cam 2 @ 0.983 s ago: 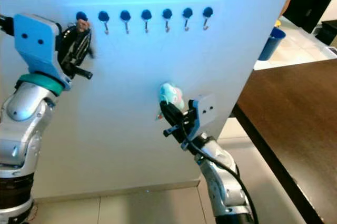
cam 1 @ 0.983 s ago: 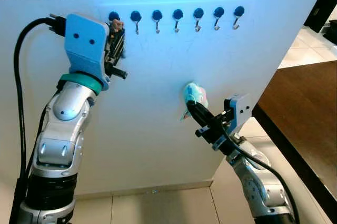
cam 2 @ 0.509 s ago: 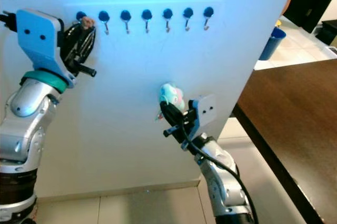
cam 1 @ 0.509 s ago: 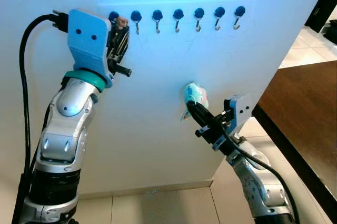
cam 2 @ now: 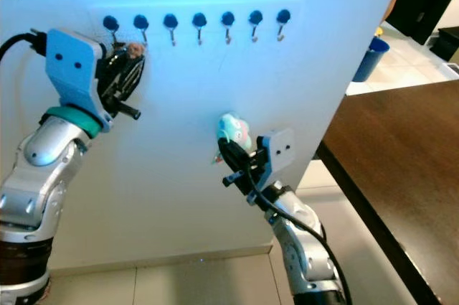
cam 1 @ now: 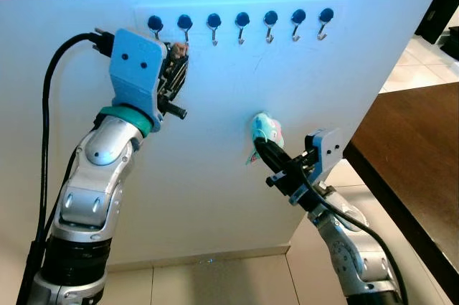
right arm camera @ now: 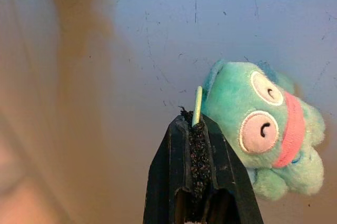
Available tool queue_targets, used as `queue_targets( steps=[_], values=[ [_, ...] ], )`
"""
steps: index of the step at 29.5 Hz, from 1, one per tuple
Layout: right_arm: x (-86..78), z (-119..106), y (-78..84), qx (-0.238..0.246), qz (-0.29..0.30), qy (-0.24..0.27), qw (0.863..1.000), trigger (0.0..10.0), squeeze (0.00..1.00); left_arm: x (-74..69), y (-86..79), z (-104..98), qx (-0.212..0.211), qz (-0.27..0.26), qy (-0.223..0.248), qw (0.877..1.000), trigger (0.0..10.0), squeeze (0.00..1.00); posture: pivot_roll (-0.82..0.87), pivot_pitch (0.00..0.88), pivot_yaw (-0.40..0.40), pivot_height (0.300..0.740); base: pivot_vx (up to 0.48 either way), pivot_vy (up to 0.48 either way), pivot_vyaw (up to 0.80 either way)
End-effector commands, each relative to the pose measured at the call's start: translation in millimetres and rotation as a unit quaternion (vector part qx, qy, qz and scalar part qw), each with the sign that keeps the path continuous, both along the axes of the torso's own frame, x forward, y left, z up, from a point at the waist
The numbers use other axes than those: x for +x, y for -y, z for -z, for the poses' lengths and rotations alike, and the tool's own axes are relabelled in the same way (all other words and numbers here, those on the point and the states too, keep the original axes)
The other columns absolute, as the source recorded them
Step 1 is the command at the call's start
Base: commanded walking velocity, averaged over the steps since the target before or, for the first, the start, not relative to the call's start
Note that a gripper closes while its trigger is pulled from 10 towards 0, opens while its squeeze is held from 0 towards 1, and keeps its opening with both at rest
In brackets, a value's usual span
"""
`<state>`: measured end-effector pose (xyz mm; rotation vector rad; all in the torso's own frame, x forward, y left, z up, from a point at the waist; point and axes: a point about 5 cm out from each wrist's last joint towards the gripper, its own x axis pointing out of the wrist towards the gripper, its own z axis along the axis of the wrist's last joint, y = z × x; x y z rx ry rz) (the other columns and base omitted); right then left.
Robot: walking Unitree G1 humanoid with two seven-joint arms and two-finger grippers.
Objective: Hang keys on a hook
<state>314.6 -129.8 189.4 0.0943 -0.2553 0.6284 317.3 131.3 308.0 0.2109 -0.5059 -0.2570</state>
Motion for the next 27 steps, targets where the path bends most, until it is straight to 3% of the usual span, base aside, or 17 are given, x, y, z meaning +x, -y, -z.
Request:
queue_targets(
  steps=[1, 10, 15, 22, 23, 27],
  values=[
    [-1.0, 4.2, 1.5, 0.003, 0.004, -0.007, 1.000, 10.0, 0.00, 0.7, -0.5, 6.3, 0.006, -0.001, -0.013, 1.000, 10.0, 0.00, 0.03, 0.108, 0.107, 0.740, 0.000, 0.000, 0.00],
    [-1.1, 4.1, 2.1, 0.002, 0.005, -0.006, 1.000, 10.0, 0.00, 3.5, -2.1, 8.8, 0.005, -0.010, -0.019, 1.000, 10.0, 0.00, 0.03, 0.107, 0.106, 0.740, 0.000, 0.000, 0.00],
    [-1.3, 3.7, 2.0, 0.001, 0.003, -0.006, 1.000, 10.0, 0.00, 4.1, -2.0, 32.4, 0.053, -0.011, -0.068, 0.996, 10.0, 0.00, 0.03, 0.105, 0.104, 0.740, 0.000, 0.000, 0.00],
    [-1.0, 3.3, 2.0, 0.001, 0.003, -0.005, 1.000, 10.0, 0.00, 5.3, -3.3, 38.4, 0.066, -0.019, -0.079, 0.995, 10.0, 0.00, 0.03, 0.103, 0.103, 0.740, 0.000, 0.000, 0.00],
    [-0.5, 2.0, 1.7, 0.002, 0.002, -0.003, 1.000, 10.0, 0.00, 6.8, -5.3, 40.9, 0.064, -0.028, -0.083, 0.994, 10.0, 1.00, 0.03, 0.100, 0.101, 0.740, 0.000, 0.000, 0.00],
    [0.0, -0.5, 1.6, 0.003, 0.001, 0.001, 1.000, 10.0, 0.00, 5.5, -9.4, 36.4, 0.034, -0.033, -0.074, 0.996, 10.0, 1.00, 0.03, 0.096, 0.102, 0.740, 0.000, 0.000, 0.00]
  ],
)
